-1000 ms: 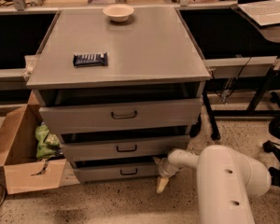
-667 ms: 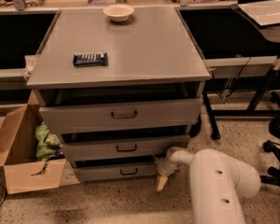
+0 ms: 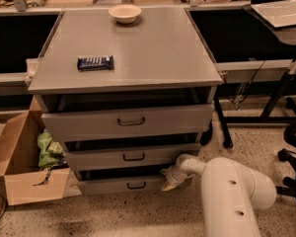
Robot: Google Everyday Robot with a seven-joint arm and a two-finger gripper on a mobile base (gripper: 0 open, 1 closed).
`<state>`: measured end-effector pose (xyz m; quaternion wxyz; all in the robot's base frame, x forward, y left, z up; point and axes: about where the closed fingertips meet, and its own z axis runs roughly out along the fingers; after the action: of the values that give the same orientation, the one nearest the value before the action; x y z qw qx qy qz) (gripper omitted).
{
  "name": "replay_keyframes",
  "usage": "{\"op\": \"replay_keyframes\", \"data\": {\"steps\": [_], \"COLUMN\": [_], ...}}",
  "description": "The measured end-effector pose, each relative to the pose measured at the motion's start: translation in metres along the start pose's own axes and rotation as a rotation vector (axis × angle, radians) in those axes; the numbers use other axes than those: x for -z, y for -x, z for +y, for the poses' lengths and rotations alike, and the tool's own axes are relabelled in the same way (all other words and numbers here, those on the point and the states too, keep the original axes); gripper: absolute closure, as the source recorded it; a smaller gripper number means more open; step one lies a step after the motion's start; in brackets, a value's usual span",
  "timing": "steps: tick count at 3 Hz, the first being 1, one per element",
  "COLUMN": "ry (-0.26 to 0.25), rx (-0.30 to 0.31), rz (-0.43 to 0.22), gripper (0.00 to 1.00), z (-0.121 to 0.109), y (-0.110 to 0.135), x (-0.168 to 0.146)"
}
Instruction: Open bottom drawer
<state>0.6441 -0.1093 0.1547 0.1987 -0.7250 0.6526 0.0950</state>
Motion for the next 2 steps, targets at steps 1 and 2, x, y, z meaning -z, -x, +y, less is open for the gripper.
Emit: {"op": "replay_keyframes", "data": {"steps": [1,2], "ry": [0.000,0.001], "rx": [0.000,-0.001], "rz": [0.000,-0.001], "gripper": [0.72,0.97], "z": [-0.0006,0.0032], "y": [0.0009,0.0023], "x": [0.0022,0.0023]}}
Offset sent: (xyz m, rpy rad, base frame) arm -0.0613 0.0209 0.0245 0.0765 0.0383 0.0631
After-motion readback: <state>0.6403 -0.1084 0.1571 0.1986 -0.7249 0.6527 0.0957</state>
